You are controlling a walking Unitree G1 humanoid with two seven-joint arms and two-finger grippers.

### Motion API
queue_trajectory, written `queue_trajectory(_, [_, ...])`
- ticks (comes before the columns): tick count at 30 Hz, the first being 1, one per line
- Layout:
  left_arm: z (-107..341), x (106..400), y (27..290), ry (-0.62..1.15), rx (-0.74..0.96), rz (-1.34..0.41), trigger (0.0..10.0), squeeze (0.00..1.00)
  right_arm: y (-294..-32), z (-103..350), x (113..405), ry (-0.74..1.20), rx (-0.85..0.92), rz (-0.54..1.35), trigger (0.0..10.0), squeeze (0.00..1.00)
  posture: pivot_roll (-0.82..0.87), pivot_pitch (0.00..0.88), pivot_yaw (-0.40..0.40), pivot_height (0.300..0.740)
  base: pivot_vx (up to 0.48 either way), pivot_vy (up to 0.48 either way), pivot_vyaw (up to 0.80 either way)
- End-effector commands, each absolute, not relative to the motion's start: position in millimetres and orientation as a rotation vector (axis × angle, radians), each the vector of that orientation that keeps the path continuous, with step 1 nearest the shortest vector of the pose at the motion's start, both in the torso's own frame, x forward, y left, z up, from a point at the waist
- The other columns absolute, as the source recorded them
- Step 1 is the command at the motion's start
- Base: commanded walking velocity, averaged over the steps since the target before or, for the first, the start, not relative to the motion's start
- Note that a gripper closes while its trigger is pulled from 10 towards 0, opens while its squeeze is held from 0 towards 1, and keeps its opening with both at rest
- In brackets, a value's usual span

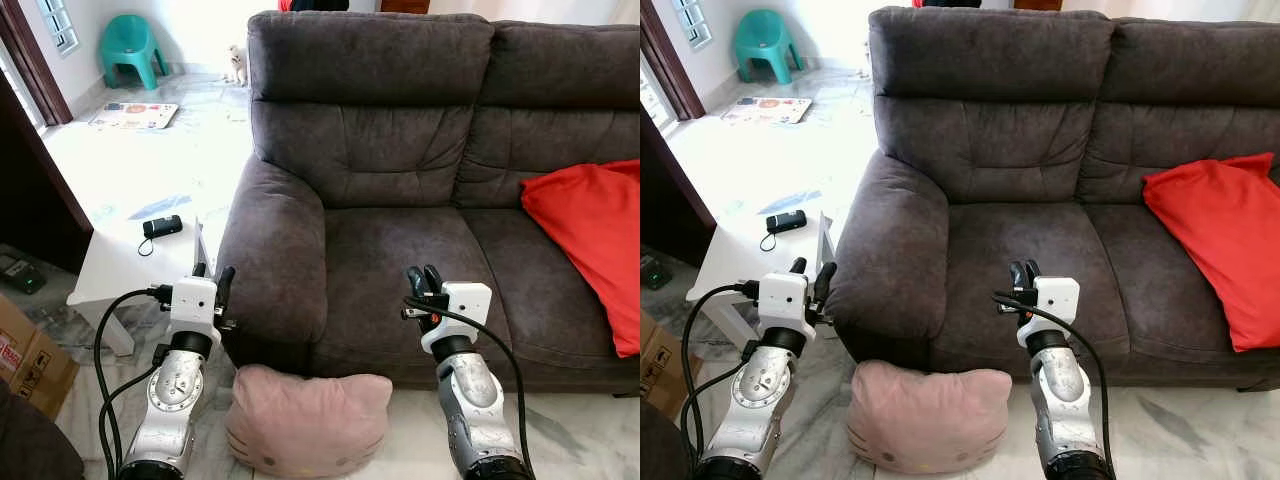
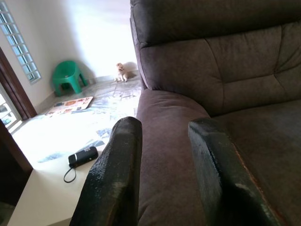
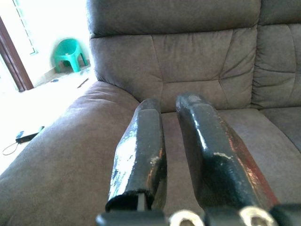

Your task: Move the pillow to the sofa from floor

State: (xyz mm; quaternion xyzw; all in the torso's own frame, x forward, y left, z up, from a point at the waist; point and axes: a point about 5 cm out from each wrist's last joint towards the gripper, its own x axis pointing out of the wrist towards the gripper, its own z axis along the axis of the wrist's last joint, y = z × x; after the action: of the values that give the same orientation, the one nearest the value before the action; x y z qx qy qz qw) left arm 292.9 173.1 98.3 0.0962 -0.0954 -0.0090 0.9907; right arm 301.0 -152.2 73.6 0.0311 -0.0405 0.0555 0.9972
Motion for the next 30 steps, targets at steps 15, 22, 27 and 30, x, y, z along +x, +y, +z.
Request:
queue_trajectory(15, [100.9,292.4,171.4,-0.194,0.194,-0.023,10.0,0.00,-149.4,78.8,302.7,-0.091,0.076,0.121,10.0,0.00,0.14,0.020,-0.018,0.656,0.000,0.000,0.00])
queue_trajectory(22, [101.7,292.8,170.4,-0.196,0.193,-0.026,10.0,0.00,-148.6,79.9,302.2,-0.106,0.073,0.128,10.0,0.00,0.14,0.021,-0.020,0.636,0.000,0.000,0.00])
queue_trajectory(27, [102.2,293.1,168.1,-0.196,0.190,-0.031,10.0,0.00,-147.8,81.6,302.7,-0.109,0.076,0.134,10.0,0.00,0.14,0.021,-0.020,0.636,0.000,0.000,0.00])
queue_trajectory(30, [102.2,293.4,167.9,-0.195,0.189,-0.032,10.0,0.00,-147.5,81.9,302.9,-0.111,0.078,0.135,10.0,0.00,0.14,0.021,-0.020,0.636,0.000,0.000,0.00])
